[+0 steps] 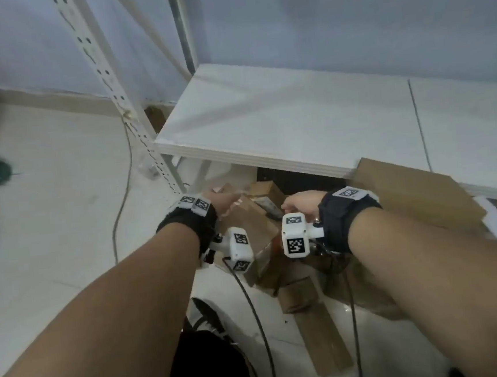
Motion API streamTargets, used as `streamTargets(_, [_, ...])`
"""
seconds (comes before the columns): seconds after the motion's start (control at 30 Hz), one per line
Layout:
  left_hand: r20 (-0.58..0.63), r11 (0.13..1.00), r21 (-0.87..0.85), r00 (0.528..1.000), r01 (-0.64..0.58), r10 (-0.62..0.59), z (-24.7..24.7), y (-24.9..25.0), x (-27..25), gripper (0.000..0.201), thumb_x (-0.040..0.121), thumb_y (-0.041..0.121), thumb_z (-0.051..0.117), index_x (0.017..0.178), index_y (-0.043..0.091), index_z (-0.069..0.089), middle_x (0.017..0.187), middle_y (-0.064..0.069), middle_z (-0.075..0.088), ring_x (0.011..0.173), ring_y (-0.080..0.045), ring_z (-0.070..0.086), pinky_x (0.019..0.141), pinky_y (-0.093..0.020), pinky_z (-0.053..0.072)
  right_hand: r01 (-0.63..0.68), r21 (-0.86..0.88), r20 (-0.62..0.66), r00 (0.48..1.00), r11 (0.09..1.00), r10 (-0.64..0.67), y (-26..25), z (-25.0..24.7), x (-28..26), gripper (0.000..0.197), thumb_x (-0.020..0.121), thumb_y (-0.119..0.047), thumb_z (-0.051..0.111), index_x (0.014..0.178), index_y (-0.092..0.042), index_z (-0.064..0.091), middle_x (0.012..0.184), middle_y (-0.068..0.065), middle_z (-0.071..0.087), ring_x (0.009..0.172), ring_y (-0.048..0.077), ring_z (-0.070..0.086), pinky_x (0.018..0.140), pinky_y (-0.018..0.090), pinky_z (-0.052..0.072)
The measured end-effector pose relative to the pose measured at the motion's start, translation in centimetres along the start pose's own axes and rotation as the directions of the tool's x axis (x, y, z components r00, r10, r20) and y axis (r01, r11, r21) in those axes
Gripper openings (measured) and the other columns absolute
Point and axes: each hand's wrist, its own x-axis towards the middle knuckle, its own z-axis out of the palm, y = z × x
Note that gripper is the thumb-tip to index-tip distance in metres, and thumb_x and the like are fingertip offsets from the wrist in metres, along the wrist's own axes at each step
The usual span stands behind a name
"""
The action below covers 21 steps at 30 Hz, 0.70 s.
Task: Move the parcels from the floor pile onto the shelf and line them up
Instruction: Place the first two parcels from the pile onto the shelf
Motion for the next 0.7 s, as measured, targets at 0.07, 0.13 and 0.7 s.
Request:
streamTargets(0.07, [0.122, 0.989, -0.127, 0.991, 0.071, -0.055, -0.1, 0.4, 1.1, 0.067, 0.087, 0.059, 0.060, 0.129, 0.007, 0.052, 0.124, -0.022, 0.062, 0.102, -0.033, 0.064, 0.085, -0.039, 0.054, -0.035, 0.089, -0.033, 0.999, 0.995, 0.038, -0.2, 0.5, 1.8, 0.028, 0.100, -0.020, 0.048, 0.075, -0.007, 0.053, 0.072, 0.009, 0.052, 0.064, 0.023, 0.053, 0.068, 0.033, 0.045])
streamTargets(0.13, [0.228, 0.981, -0.166, 0.971, 0.104, -0.065, 0.1, 0.7, 2.1, 0.063, 0.095, 0.055, 0.050, 0.128, 0.002, 0.055, 0.125, -0.025, 0.061, 0.091, -0.026, 0.065, 0.076, -0.028, 0.052, -0.087, 0.095, -0.031, 0.995, 0.992, 0.090, 0.0, 1.3, 3.4, 0.035, 0.101, -0.021, 0.048, 0.070, -0.005, 0.050, 0.062, 0.011, 0.055, 0.053, 0.025, 0.054, 0.063, 0.032, 0.050])
streamTargets(0.7, [0.208, 0.952, -0.285, 0.977, 0.110, -0.051, -5.8, 3.8, -3.5, 0.030, 0.097, 0.027, 0.042, 0.069, 0.015, 0.041, 0.068, -0.009, 0.048, 0.049, -0.016, 0.038, 0.041, -0.020, 0.032, 0.081, 0.243, -0.069, 0.995, 0.966, -0.066, -1.6, -0.5, -0.1, 0.024, 0.094, -0.023, 0.051, 0.072, -0.015, 0.053, 0.063, 0.004, 0.049, 0.051, 0.018, 0.045, 0.060, 0.031, 0.039])
